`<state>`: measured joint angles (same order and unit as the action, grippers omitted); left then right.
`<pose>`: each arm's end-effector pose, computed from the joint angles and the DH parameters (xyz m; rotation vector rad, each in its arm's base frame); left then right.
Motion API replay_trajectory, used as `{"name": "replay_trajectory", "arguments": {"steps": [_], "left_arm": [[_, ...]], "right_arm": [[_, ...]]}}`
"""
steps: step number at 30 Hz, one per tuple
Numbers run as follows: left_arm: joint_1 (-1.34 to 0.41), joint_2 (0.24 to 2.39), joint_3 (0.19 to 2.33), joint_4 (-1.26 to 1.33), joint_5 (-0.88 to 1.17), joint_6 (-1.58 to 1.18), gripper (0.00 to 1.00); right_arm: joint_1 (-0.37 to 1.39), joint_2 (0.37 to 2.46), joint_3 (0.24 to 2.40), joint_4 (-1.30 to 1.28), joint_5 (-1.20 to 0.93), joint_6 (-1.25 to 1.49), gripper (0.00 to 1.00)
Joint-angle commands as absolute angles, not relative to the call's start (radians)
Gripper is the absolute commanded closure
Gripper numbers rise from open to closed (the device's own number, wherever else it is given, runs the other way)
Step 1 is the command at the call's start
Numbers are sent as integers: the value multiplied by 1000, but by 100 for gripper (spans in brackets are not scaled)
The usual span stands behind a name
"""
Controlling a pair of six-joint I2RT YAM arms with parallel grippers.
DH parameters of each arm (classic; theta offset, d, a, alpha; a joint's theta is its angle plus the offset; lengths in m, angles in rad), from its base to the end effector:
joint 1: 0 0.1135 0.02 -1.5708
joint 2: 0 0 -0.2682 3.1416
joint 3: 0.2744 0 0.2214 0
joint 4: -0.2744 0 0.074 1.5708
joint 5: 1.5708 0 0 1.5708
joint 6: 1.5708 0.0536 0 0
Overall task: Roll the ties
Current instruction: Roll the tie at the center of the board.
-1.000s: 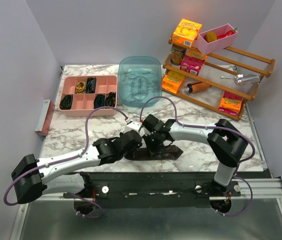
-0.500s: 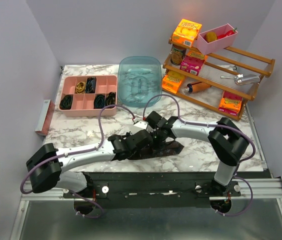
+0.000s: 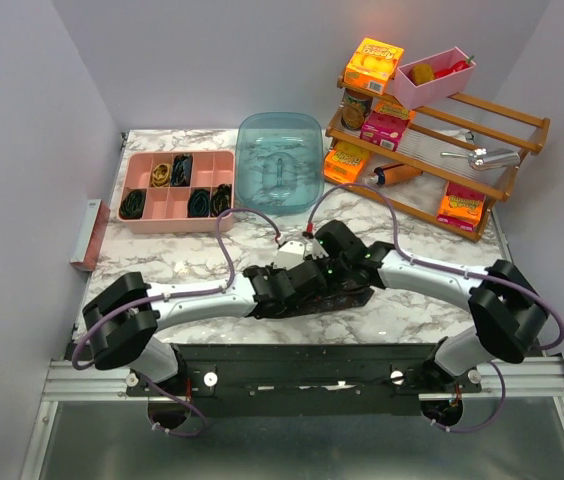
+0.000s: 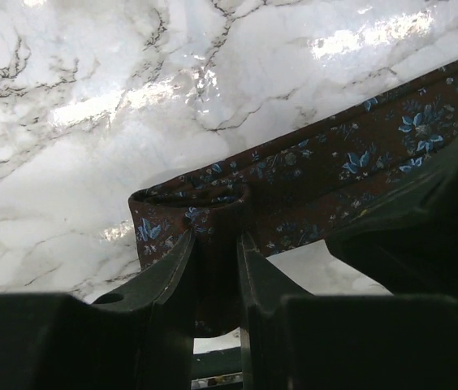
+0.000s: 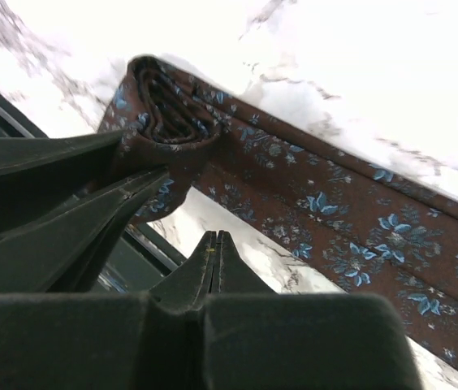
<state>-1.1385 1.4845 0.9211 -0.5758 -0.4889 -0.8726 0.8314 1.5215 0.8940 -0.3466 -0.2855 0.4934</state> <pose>0.1317 -0.2254 0.2074 0.1961 2.4983 -0.1289 0.1809 0.2208 0.2011 -0.5769 2.6654 0.8241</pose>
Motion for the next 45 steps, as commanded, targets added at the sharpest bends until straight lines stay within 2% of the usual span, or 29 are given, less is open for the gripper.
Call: {"name": "replay_trajectory", "arguments": {"steps": [1, 4, 7, 10, 11, 14, 18, 24, 32, 45], "left_arm": [[-1149, 1542, 971, -626, -566, -963, 86], [-1152, 1557, 995, -638, -583, -988, 81], [-1154, 1565, 1006, -644, -591, -1011, 71], [-1158, 1574, 1011, -631, -588, -1019, 54], [-1160, 1580, 1012, -621, -584, -1019, 46], [-1172, 1585, 1023, -608, -586, -1017, 31], [-1186, 1560, 1017, -565, -584, -1002, 23], [-1186, 1421, 931, -479, -600, -1011, 14], [-1152, 1221, 842, -520, -646, -1035, 7], [-894, 864, 608, -577, -525, -1091, 6]], "right_arm": [[799, 1471, 847, -259, -273, 532, 100], [779, 1466, 828, -258, -268, 534, 100], [762, 1473, 818, -256, -267, 531, 100], [752, 1477, 813, -252, -268, 522, 100], [749, 1477, 813, -253, -268, 520, 100], [747, 1477, 813, -252, -265, 511, 100], [747, 1474, 825, -250, -284, 473, 100], [747, 1431, 833, -238, -321, 437, 100], [749, 1422, 900, -193, -432, 416, 99], [871, 1597, 1066, -193, -541, 405, 100]]}}
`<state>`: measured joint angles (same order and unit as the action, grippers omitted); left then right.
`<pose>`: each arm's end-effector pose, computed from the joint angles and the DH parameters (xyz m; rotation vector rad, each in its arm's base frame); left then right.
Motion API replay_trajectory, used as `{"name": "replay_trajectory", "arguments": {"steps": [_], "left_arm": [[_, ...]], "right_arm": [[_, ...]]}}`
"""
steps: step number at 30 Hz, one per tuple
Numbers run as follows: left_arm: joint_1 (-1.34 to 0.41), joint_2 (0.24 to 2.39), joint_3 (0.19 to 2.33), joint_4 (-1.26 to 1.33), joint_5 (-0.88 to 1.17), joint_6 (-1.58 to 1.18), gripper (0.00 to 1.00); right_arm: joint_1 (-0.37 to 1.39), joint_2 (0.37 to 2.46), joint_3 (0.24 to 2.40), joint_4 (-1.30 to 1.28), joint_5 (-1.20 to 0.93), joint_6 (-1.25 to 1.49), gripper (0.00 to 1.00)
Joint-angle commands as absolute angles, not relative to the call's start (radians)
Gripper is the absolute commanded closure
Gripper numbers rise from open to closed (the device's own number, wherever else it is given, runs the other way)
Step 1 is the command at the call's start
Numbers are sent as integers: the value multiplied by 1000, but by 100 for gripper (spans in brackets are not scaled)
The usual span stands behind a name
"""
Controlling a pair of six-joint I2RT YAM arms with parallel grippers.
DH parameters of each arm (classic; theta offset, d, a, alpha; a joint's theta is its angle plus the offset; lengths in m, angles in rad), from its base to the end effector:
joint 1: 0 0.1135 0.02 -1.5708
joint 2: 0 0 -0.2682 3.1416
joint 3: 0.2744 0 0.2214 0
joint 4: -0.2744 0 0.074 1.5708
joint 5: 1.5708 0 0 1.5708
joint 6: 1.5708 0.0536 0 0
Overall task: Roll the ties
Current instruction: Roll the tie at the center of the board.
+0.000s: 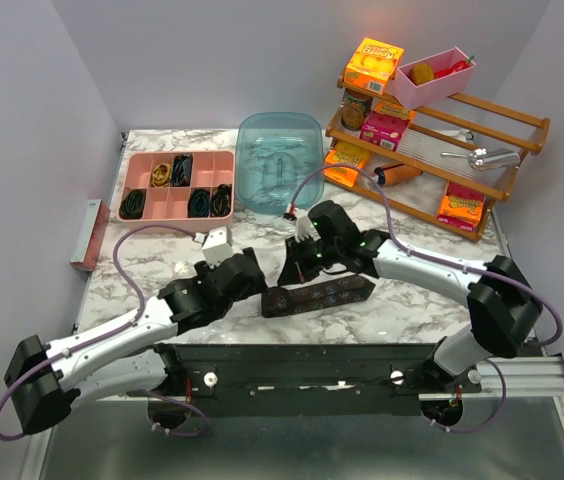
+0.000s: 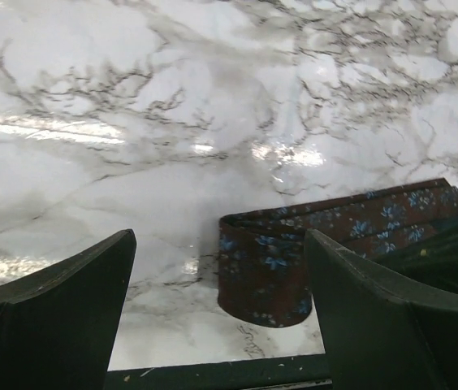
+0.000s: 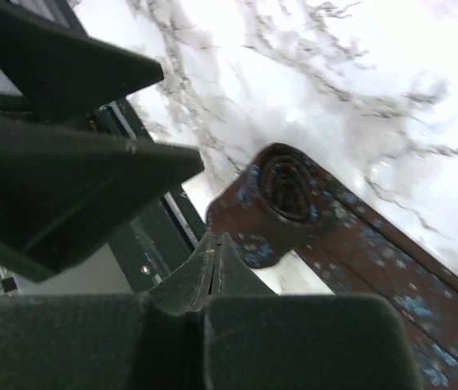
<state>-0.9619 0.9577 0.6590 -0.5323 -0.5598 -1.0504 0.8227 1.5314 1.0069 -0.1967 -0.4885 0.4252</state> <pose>0.1192 -0.1211 0.2393 -0.3521 2.2498 -0.3932 0.1959 0.2481 0.2466 -0.7628 2.3730 1.1556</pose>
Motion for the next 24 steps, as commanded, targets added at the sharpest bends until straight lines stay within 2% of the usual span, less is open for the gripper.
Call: {"name": "replay_trajectory", "arguments": {"steps": [1, 6, 9, 16, 24], "left_arm": [[-881, 845, 589, -583, -519, -1089, 6], [-825, 802, 571, -612, -494, -1075, 5], [-813, 818, 569, -606, -477, -1063, 5], [-808, 867, 560, -557, -445, -1034, 5], [-808, 910, 549, -500, -404, -1011, 5]], "right_arm": [[880, 1609, 1077, -205, -541, 403, 99], [928, 1675, 1129, -242, -520, 388, 100], [953, 1710, 1160, -313, -428, 362, 100], [954, 1743, 1170, -399, -266, 342, 99], [950, 1747, 1154, -414, -186, 336, 99]]}}
